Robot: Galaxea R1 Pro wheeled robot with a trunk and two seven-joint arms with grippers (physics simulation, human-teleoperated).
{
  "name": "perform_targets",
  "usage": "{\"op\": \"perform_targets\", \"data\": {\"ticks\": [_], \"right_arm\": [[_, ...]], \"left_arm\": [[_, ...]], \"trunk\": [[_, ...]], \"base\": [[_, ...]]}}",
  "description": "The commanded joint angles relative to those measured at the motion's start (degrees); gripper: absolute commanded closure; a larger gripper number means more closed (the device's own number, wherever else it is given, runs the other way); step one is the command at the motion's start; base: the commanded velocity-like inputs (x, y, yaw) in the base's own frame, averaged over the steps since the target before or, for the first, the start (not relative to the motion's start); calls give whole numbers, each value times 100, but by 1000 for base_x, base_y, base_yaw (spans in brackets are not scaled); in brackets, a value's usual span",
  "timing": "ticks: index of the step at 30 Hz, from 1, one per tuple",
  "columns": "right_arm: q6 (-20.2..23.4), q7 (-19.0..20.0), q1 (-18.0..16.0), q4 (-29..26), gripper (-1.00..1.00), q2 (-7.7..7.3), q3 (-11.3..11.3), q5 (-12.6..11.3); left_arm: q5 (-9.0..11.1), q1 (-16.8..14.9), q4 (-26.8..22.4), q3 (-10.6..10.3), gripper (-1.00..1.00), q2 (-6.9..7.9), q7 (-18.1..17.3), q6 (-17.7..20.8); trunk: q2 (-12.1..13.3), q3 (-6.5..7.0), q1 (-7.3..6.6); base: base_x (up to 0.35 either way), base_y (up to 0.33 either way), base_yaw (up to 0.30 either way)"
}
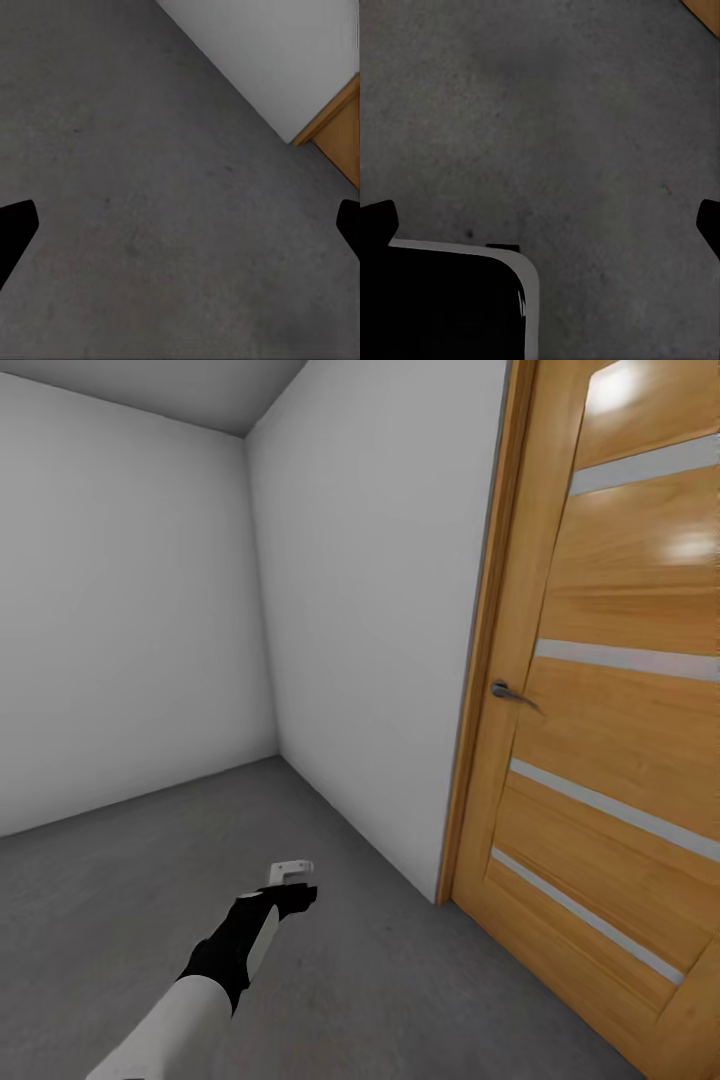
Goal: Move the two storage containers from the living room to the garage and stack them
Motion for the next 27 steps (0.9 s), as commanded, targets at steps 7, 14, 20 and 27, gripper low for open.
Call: {"op": "perform_targets", "data": {"ticks": [7, 14, 20, 27], "right_arm": [[-35, 17, -2, 3, -100, -1, -4, 6], [-36, 26, -2, 3, -100, -1, -4, -7], [-36, 28, -2, 3, -100, -1, -4, -13], [-29, 27, -2, 3, -100, -1, -4, -13]], "left_arm": [[-31, -1, -12, 27, -100, -6, -6, 27], [-34, -1, -9, 27, -100, -6, -6, -81], [-39, -1, -4, 27, -100, -6, -6, -214], [-40, -1, -3, 27, -100, -6, -6, -240]], "trunk": [[-2, -5, 3], [-2, -5, 3], [-2, -5, 3], [-2, -5, 3]], "base": [[303, 89, -276], [325, -41, -276], [302, -187, -276], [274, -235, -276]]}}
